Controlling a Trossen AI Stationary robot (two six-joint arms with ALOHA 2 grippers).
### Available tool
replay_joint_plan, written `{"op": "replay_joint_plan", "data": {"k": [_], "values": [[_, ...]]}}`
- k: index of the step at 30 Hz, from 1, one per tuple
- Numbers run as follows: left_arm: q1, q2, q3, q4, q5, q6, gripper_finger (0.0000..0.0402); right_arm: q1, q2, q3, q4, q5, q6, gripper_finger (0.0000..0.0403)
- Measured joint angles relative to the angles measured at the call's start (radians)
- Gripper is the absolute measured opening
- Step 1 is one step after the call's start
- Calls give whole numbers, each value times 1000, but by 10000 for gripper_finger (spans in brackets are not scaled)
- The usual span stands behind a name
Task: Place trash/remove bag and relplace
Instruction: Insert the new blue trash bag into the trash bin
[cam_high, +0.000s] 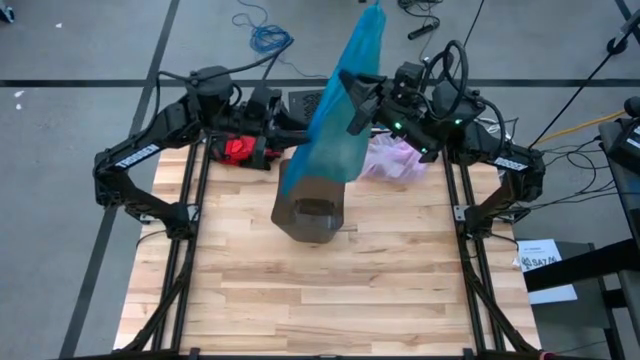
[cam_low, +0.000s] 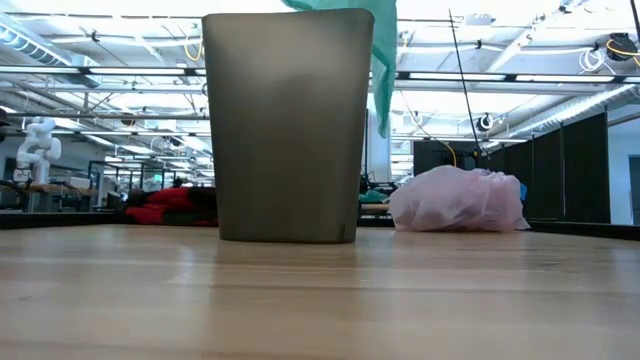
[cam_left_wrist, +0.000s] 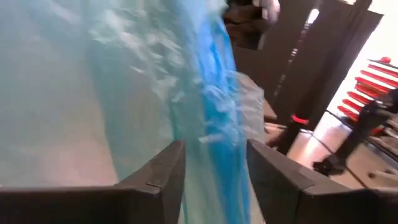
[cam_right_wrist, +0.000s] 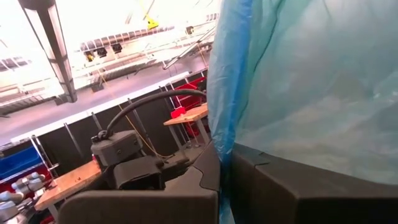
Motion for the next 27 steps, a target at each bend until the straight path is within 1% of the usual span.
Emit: {"op": "replay_joint_plan", "data": {"k": [3, 6, 7, 8, 12, 14, 20, 27], "values": [[4, 0, 0, 0, -7, 0, 108, 0, 0, 0, 0, 0, 1, 0], [3, 0, 0, 0, -3, 11, 36, 0, 0, 0, 6, 0, 1, 0], [3, 0, 0, 0, -1, 22, 18, 0, 0, 0, 8, 0, 1, 0], [3, 0, 0, 0, 0, 27, 11, 0, 0, 0, 8, -1, 1, 0], [8, 0, 2, 4, -6, 33, 2, 0, 0, 0, 21, -34, 4, 0], [15, 0, 22, -5, -5, 28, 2, 0, 0, 0, 43, -67, 8, 0], [29, 0, 144, -14, 20, 41, 1, 24, -1, 0, 125, -156, 41, 0], [50, -1, 279, -99, 23, 45, 1, 64, -1, 0, 102, -160, 38, 0]]}}
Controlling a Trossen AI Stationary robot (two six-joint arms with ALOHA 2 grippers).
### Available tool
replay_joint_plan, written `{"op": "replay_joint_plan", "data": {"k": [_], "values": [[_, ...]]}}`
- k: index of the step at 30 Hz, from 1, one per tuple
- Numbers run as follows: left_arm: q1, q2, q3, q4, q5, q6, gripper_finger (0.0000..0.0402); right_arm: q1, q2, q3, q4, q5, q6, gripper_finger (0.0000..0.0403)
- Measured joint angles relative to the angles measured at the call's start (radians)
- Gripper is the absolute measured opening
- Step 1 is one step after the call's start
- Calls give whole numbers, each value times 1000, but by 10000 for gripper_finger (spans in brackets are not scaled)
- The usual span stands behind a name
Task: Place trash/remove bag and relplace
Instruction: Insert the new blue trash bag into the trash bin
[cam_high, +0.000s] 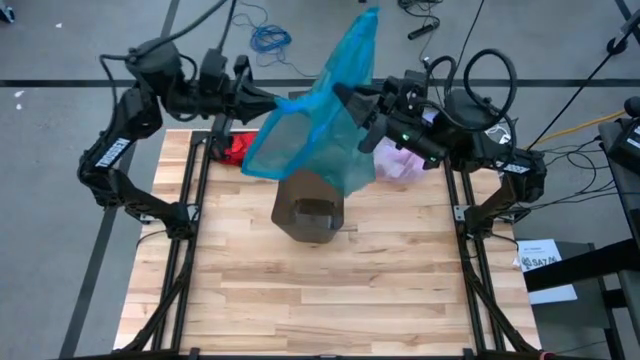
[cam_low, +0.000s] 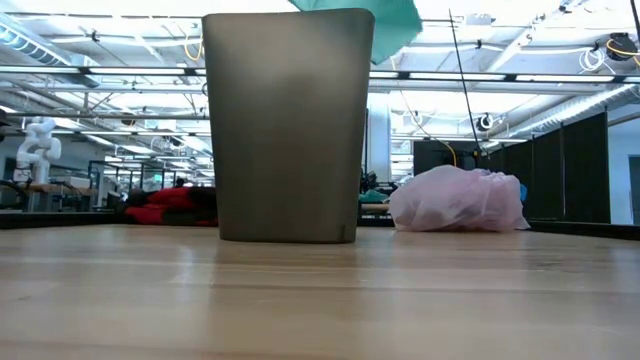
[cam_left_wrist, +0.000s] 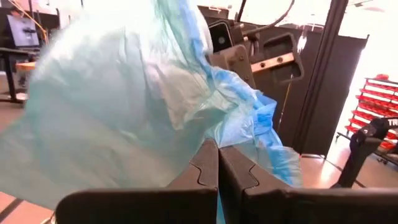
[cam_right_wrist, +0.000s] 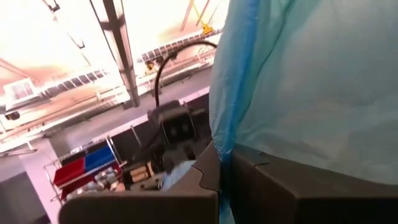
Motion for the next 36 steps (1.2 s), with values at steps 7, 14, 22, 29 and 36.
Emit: {"op": "replay_joint_plan", "data": {"k": [7, 14, 22, 29, 36], "values": [[-2, 0, 53, -64, 0, -18, 0, 28, 0, 0, -83, 0, 0, 6], [-2, 0, 92, -78, 0, -19, 0, 34, -2, 0, -93, 0, -13, 71], [-2, -5, 101, -149, 0, -15, 0, 34, -5, 0, -42, -85, -71, 178], [-1, -5, 101, -190, -35, 16, 0, 45, -7, 0, -104, -181, -163, 225], [-2, -5, 101, -188, -45, 15, 0, 47, -59, 0, -273, -137, -210, 229]]}}
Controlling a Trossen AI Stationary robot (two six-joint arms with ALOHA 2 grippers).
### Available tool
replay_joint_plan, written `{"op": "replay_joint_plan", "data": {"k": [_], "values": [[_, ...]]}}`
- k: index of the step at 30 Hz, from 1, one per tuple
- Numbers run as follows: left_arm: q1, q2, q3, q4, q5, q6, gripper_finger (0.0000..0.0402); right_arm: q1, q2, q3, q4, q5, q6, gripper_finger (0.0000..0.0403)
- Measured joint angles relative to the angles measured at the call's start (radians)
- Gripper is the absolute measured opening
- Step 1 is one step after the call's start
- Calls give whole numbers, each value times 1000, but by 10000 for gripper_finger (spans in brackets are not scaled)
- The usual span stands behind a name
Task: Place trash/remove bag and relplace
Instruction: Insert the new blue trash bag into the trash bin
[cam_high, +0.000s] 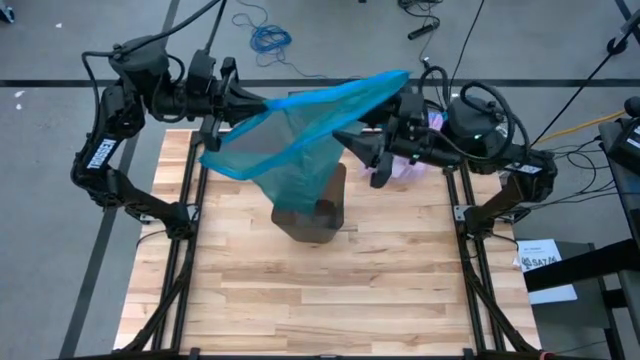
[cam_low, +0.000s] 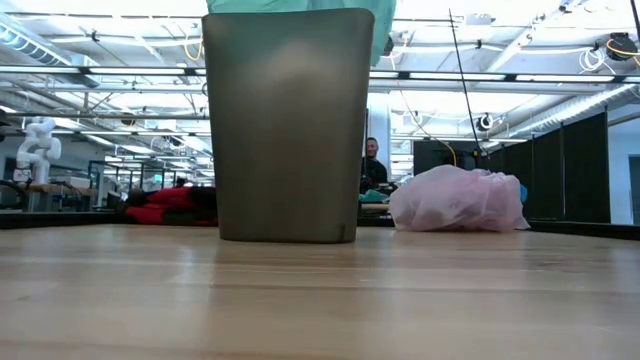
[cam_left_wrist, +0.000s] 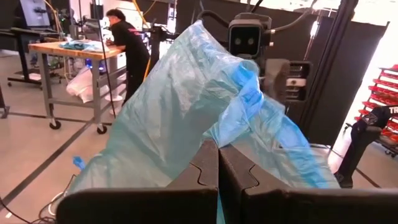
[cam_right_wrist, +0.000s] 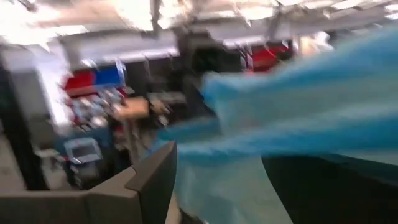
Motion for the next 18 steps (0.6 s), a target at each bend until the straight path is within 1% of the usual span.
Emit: {"op": "replay_joint_plan", "data": {"k": [4, 9, 11, 14, 18], "values": [[0, 0, 0, 2, -1, 0, 0, 0, -34, 0, -150, 63, 9, 229], [0, 0, 0, 3, -2, -7, 0, 0, -76, 0, -291, 71, 41, 228], [0, 0, 0, 3, -4, -7, 0, 0, -95, 0, -351, 93, 45, 228], [0, 0, 0, 3, -4, -8, 0, 0, -123, 0, -464, 195, 64, 228], [0, 0, 0, 3, -4, -8, 0, -15, -146, 1, -668, 365, 166, 228]]}}
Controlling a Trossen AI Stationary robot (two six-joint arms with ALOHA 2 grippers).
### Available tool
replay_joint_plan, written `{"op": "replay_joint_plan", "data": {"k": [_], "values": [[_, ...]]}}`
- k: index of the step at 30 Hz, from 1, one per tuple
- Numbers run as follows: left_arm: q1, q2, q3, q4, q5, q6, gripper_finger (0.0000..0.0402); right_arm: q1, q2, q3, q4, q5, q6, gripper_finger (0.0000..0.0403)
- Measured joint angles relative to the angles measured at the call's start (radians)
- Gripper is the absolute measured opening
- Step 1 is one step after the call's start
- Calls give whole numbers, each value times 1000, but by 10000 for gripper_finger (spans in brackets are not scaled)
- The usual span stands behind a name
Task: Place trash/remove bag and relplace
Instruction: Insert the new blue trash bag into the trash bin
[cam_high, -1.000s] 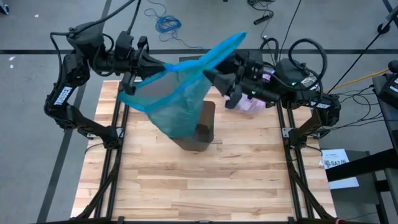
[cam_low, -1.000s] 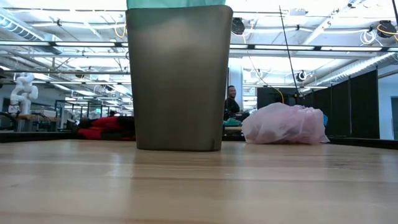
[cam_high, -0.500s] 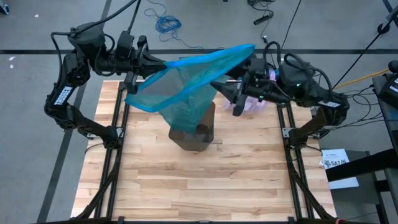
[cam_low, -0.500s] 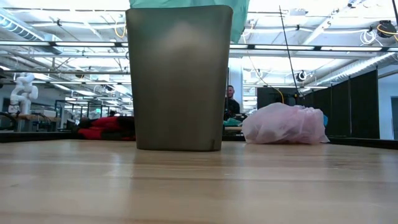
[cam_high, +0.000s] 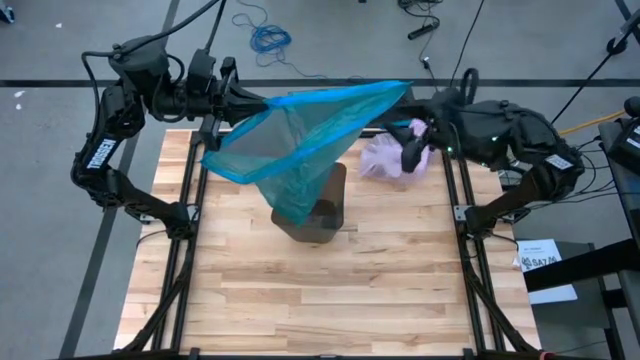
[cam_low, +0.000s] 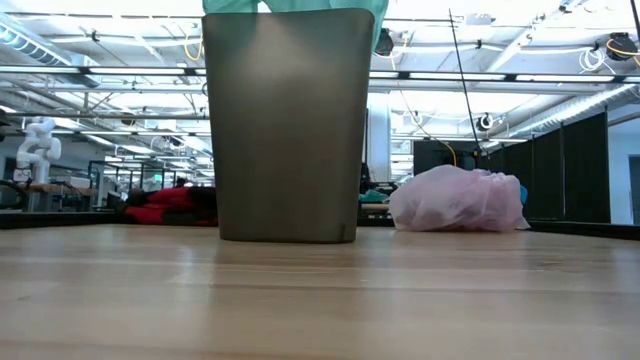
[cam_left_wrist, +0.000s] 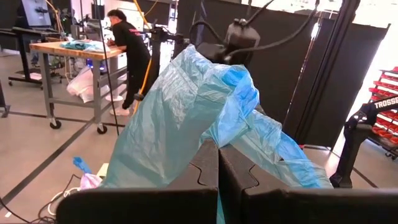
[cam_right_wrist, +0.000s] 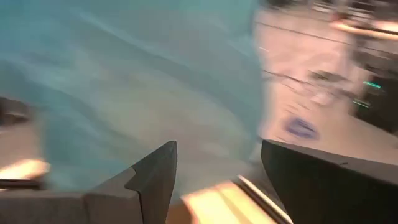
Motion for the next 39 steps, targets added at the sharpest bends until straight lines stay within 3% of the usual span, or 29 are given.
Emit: {"op": "replay_joint_plan", "data": {"k": [3, 6, 10, 13, 15, 20, 26, 32, 39], "values": [[0, 0, 0, 0, 0, 1, 0, -41, 4, 0, -96, 46, 45, 225], [0, 0, 0, 0, 0, 1, 0, -108, 16, -13, -82, 40, 23, 199], [0, 0, 0, 0, 8, 1, 0, -209, 36, -48, -13, 6, -56, 122], [0, 0, 0, 0, 11, 2, 0, -291, 48, -85, 55, -85, -84, 43], [0, 0, 0, 0, 12, 2, 0, -340, 53, -117, 129, -154, -100, 12], [0, 0, 0, -1, 13, 2, 0, -414, 57, -216, 365, -371, -122, 4], [0, 0, 0, -41, -9, 2, 0, -401, 58, -290, 535, -628, -119, 1], [-3, 10, -15, -48, -66, 9, 0, -330, 58, -296, 573, -641, -99, 0], [-8, 86, -44, 140, -67, 3, 0, -299, 43, -295, 701, -641, -124, 0]]}}
